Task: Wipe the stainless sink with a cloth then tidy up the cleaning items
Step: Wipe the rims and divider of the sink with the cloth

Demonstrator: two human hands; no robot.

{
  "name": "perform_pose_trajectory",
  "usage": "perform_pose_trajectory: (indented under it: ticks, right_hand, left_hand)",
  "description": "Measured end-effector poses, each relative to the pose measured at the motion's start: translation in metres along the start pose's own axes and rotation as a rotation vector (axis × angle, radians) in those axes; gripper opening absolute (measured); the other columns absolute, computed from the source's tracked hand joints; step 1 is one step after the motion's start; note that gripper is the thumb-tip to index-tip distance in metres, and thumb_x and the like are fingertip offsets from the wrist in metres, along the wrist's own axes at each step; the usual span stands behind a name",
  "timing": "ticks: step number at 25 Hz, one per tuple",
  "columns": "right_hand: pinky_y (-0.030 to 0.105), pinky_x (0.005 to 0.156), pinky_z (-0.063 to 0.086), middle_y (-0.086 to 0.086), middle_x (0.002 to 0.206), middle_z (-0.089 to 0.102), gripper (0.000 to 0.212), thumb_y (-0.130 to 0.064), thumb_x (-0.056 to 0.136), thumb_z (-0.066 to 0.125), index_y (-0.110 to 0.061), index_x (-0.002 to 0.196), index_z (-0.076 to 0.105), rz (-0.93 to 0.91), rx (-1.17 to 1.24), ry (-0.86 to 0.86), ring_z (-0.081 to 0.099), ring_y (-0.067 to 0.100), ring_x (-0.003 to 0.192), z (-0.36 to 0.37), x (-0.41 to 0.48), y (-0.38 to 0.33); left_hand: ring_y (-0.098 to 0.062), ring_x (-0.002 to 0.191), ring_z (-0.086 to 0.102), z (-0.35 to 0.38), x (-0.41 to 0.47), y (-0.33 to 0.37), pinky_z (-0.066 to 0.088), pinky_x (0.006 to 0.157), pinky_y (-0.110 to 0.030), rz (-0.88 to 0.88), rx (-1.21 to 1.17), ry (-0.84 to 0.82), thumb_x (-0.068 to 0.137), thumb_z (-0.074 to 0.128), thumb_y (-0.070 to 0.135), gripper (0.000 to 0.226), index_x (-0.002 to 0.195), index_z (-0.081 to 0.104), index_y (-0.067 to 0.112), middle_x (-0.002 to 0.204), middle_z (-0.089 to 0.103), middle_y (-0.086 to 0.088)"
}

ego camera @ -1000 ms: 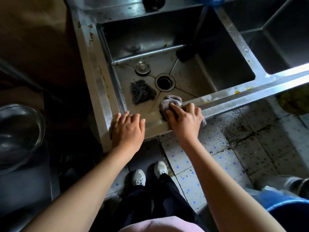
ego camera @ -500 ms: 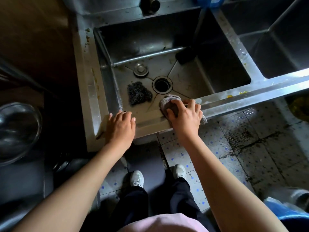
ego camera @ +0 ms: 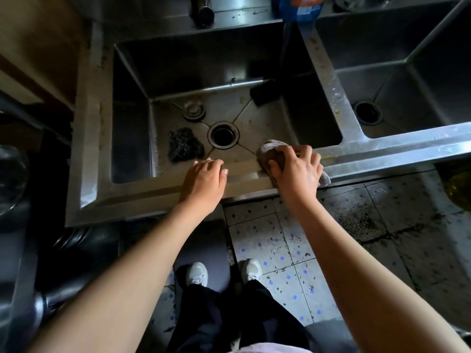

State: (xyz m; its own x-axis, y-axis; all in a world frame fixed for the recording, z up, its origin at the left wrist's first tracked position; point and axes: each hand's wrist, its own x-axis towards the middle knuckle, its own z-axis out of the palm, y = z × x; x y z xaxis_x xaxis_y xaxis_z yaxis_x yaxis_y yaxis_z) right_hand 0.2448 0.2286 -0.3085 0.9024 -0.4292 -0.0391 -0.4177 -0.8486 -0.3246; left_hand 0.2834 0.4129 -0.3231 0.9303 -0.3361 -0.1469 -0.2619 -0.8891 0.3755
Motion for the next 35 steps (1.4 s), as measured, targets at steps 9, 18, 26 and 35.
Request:
perform_pose_trajectory:
  ticks: [9, 18, 26, 35]
  right_hand:
    - [0.044, 0.086, 0.025, 0.019, 0.108, 0.047, 0.034, -0.040, 0.088, 0.046, -0.015, 0.110, 0.053, 0.004, -0.133, 0.074, 0.041, 0.035, 0.102, 0.014, -0.008, -0.003]
    - [0.040, 0.083, 0.025, 0.012, 0.107, 0.046, 0.035, -0.043, 0.083, 0.051, -0.018, 0.109, 0.052, -0.051, -0.050, -0.009, 0.040, 0.030, 0.100, 0.033, -0.026, -0.064]
    - [0.047, 0.093, 0.031, 0.019, 0.118, 0.042, 0.039, -0.042, 0.084, 0.055, -0.019, 0.115, 0.050, 0.158, -0.098, 0.022, 0.037, 0.037, 0.112, -0.010, 0.027, 0.037]
    - [0.042, 0.083, 0.026, 0.014, 0.105, 0.048, 0.036, -0.041, 0.081, 0.053, -0.016, 0.107, 0.052, 0.019, -0.081, 0.015, 0.042, 0.032, 0.098, 0.025, -0.023, -0.041]
  left_hand:
    - [-0.031, 0.094, 0.057, 0.010, 0.008, 0.005, 0.031, 0.101, -0.040, 0.033, 0.011, 0.062, 0.094, 0.034, 0.018, 0.026, 0.099, 0.057, 0.007, 0.099, 0.066, -0.014]
    - [-0.032, 0.103, 0.056, 0.013, 0.010, 0.006, 0.023, 0.107, -0.035, -0.028, 0.009, 0.049, 0.089, 0.042, 0.009, 0.019, 0.101, 0.056, 0.003, 0.104, 0.065, -0.019]
    - [-0.037, 0.082, 0.058, 0.007, 0.005, 0.010, 0.038, 0.094, -0.042, 0.008, 0.000, 0.092, 0.090, 0.041, 0.012, 0.020, 0.089, 0.058, 0.001, 0.082, 0.065, -0.023]
    - [-0.037, 0.089, 0.059, 0.012, 0.005, 0.009, 0.032, 0.103, -0.042, 0.036, 0.018, 0.085, 0.092, 0.039, 0.019, 0.026, 0.089, 0.058, 0.001, 0.087, 0.065, -0.025]
